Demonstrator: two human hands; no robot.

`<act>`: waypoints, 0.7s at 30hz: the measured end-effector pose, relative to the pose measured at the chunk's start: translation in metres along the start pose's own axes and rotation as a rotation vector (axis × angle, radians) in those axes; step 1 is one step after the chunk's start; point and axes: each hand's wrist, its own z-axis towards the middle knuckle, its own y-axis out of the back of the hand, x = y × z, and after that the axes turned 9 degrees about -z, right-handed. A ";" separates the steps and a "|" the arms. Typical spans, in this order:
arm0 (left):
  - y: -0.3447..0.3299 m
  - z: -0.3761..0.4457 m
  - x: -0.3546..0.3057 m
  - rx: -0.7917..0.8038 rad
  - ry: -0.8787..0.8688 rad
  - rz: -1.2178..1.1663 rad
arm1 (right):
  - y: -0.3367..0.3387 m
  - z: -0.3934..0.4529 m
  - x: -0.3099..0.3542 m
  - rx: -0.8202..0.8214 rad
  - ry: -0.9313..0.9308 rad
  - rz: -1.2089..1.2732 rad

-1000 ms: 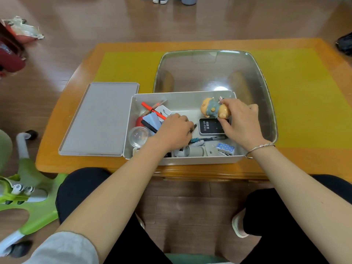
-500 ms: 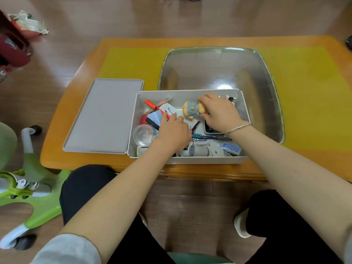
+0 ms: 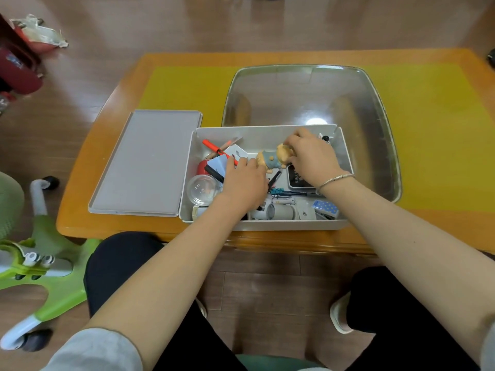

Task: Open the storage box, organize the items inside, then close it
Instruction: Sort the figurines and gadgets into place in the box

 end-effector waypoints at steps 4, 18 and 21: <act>-0.001 0.004 -0.005 -0.100 -0.034 -0.065 | 0.002 -0.020 -0.014 -0.049 -0.053 -0.032; -0.004 0.018 -0.020 0.148 -0.052 -0.117 | -0.012 -0.042 -0.025 0.233 0.007 -0.071; -0.004 0.018 -0.021 0.146 -0.061 -0.117 | -0.014 -0.042 -0.025 0.217 0.001 -0.079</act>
